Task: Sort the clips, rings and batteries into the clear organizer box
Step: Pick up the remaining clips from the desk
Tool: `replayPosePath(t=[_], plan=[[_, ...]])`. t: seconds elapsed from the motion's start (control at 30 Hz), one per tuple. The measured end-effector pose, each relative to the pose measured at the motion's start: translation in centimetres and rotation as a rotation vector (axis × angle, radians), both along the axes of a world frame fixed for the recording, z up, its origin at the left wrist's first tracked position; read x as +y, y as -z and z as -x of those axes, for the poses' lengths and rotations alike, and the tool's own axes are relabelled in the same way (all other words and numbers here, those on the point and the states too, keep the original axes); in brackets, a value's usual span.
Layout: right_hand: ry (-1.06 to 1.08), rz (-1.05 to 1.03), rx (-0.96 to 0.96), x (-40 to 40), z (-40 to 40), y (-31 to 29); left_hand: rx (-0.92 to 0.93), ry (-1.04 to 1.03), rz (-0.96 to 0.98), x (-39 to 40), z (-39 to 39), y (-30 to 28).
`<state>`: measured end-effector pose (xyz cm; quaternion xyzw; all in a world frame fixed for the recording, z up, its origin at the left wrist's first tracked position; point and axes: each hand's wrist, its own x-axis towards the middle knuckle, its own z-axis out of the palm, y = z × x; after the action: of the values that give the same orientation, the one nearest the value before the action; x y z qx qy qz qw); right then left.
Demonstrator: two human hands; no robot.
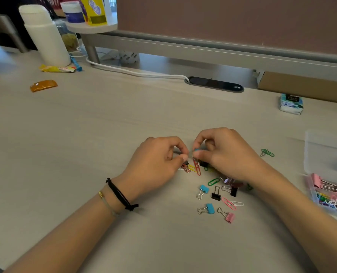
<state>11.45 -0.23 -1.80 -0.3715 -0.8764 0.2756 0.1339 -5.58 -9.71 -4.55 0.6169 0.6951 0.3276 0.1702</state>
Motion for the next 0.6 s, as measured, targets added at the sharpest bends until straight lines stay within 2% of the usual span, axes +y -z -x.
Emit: replayPosePath(t=[0.07,0.13,0.23,0.33,0.5,0.6], plan=[[0.022,0.12,0.126,0.2,-0.4,-0.4,0.023,0.05,0.02,-0.1,0.0,-0.1],[0.077,0.174,0.171,0.3,-0.5,-0.8,0.019,0.093,0.064,-0.3,0.1,-0.4],[0.083,0.158,0.164,0.2,-0.4,-1.0,-0.063,0.164,0.122,-0.7,0.5,-1.0],[0.05,0.252,0.137,0.4,-0.7,-1.1,-0.116,0.21,0.12,-0.9,1.0,-1.6],[-0.008,0.356,0.076,0.7,-1.1,-1.7,-0.085,0.259,0.176,-1.1,1.2,-1.8],[-0.017,0.335,0.046,0.7,-0.9,-1.8,-0.054,0.267,0.197,-1.2,1.1,-1.5]])
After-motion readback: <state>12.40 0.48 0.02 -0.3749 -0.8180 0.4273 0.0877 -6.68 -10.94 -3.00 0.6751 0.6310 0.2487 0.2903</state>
